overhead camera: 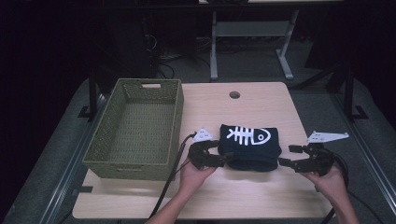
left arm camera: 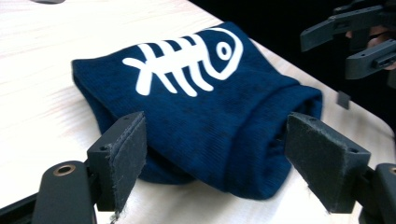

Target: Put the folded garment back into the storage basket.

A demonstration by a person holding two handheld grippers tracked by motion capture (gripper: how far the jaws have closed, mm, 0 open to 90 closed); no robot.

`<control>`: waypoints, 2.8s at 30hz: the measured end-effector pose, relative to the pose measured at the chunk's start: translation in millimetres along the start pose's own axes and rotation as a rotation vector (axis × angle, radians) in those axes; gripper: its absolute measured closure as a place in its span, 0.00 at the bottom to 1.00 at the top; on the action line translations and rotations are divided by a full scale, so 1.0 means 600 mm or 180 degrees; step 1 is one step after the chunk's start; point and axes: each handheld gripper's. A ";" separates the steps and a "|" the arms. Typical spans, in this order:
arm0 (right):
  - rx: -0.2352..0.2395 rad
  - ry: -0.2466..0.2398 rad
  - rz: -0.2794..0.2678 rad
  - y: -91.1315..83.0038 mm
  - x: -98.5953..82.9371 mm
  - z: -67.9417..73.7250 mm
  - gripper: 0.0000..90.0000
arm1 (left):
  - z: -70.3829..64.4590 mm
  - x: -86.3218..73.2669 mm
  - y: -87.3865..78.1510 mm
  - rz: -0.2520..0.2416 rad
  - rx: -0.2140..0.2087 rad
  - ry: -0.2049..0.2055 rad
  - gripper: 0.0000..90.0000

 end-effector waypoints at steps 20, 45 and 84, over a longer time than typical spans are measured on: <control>-0.0012 0.0242 0.0139 0.044 0.042 -0.058 0.22 | 0.056 0.019 0.063 0.0178 -0.0032 -0.0519 0.25; -0.0046 0.0702 0.0375 0.112 0.032 -0.085 0.51 | 0.092 -0.001 0.095 0.0325 -0.0186 -0.0989 0.49; 0.0294 0.0820 0.0040 0.064 0.025 -0.042 0.80 | 0.052 0.010 0.060 0.0136 -0.0478 -0.0961 0.79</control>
Point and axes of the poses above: each handheld gripper's, and its own axes: y roughly forward along the jaws, x roughly out of its top, z roughly to its left, and after that the axes turned 5 degrees about z, right-handed
